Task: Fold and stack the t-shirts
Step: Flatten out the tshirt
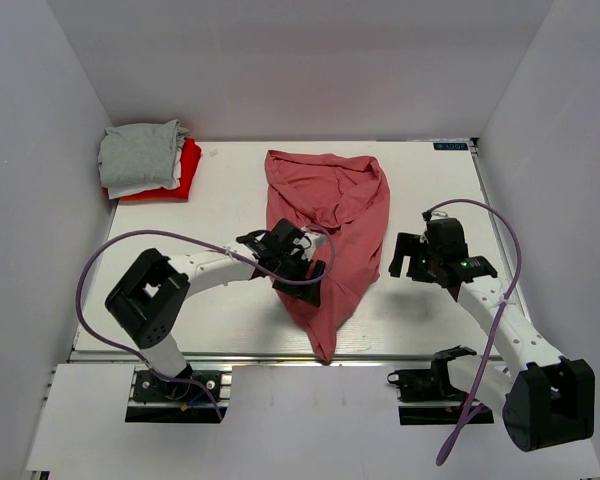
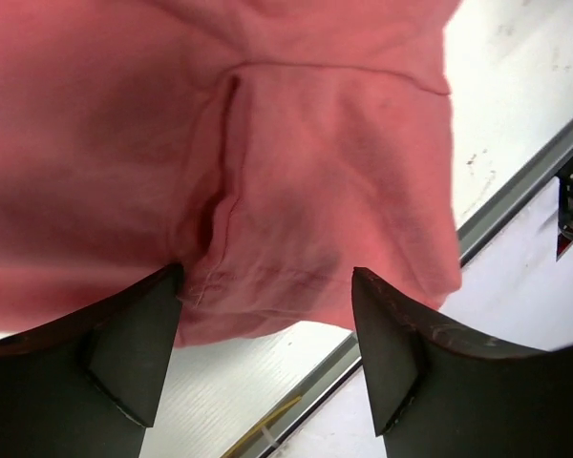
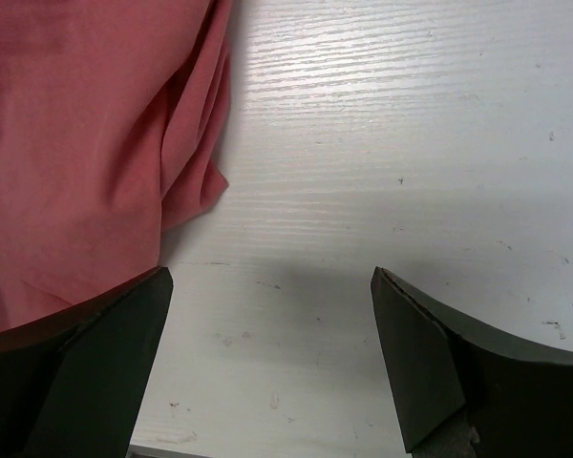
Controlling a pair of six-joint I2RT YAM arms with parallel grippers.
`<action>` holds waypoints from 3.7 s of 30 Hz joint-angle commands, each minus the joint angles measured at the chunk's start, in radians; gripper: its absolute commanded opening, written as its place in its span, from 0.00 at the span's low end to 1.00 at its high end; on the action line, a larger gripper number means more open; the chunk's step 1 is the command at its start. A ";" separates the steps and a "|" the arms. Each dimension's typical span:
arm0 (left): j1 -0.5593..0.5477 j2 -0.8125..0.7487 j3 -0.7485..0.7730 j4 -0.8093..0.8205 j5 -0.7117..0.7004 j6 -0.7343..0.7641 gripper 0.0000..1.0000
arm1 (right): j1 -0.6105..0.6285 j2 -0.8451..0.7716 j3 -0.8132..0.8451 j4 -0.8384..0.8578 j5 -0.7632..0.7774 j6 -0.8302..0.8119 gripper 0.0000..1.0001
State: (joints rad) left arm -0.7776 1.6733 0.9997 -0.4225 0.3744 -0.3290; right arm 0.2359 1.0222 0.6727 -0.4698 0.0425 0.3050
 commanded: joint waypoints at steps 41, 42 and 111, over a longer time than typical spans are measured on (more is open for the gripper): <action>-0.035 0.039 1.077 -0.312 -0.563 0.225 0.00 | 0.013 0.019 -0.038 0.134 -0.288 -0.018 0.90; -0.035 0.052 1.077 -0.312 -0.581 0.225 0.00 | 0.020 0.038 -0.035 0.138 -0.293 -0.012 0.90; -0.008 -0.141 1.223 -0.033 -1.147 0.567 0.00 | 0.442 0.038 0.777 -0.214 0.628 0.117 0.00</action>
State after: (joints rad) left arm -0.7929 1.6203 2.1536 -0.6140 -0.6975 0.1375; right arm 0.6823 1.1080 1.2747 -0.6128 0.5205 0.6106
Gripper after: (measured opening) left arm 0.022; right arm 0.028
